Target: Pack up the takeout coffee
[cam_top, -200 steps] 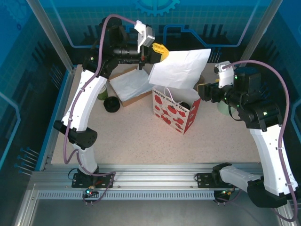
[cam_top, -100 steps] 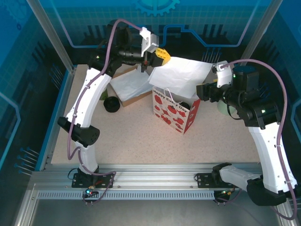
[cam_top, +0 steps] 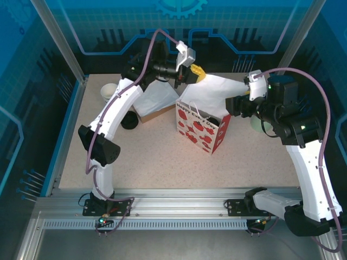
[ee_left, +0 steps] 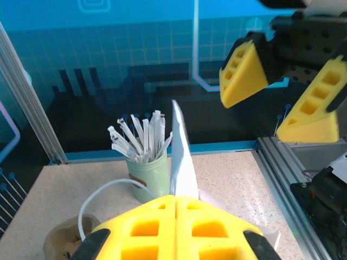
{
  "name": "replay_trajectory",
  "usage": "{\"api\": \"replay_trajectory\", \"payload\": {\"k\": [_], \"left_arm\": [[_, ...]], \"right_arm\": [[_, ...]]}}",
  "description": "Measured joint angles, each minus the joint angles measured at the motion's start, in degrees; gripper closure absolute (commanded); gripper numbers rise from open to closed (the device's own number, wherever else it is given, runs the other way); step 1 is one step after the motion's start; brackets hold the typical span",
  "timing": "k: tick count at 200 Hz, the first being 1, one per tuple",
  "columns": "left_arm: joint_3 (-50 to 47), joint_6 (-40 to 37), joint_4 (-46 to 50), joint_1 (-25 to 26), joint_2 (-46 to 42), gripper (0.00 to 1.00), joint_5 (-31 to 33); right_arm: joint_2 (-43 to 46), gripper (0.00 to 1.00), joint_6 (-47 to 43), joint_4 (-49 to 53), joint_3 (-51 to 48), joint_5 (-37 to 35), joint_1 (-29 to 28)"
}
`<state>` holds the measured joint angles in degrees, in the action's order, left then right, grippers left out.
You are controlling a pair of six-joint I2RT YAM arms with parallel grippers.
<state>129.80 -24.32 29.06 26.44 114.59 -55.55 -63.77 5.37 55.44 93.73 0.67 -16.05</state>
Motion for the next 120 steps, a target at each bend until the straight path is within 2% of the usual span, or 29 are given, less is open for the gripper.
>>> {"api": "replay_trajectory", "payload": {"k": [23, 80, 120], "left_arm": [[-2.8, 0.39, -1.18, -0.02, 0.61, 0.95, 0.63], [-5.88, 0.46, -1.99, -0.31, 0.72, 0.76, 4.61], [-11.63, 1.99, -4.39, -2.1, -1.88, 0.59, 7.65]], "right_arm": [[0.0, 0.25, 0.17, 0.0, 0.0, 0.31, 0.0], [-0.74, 0.25, 0.85, -0.44, 0.0, 2.03, -0.04], [-2.91, 0.25, 1.09, -1.01, 0.0, 3.15, -0.61]]}}
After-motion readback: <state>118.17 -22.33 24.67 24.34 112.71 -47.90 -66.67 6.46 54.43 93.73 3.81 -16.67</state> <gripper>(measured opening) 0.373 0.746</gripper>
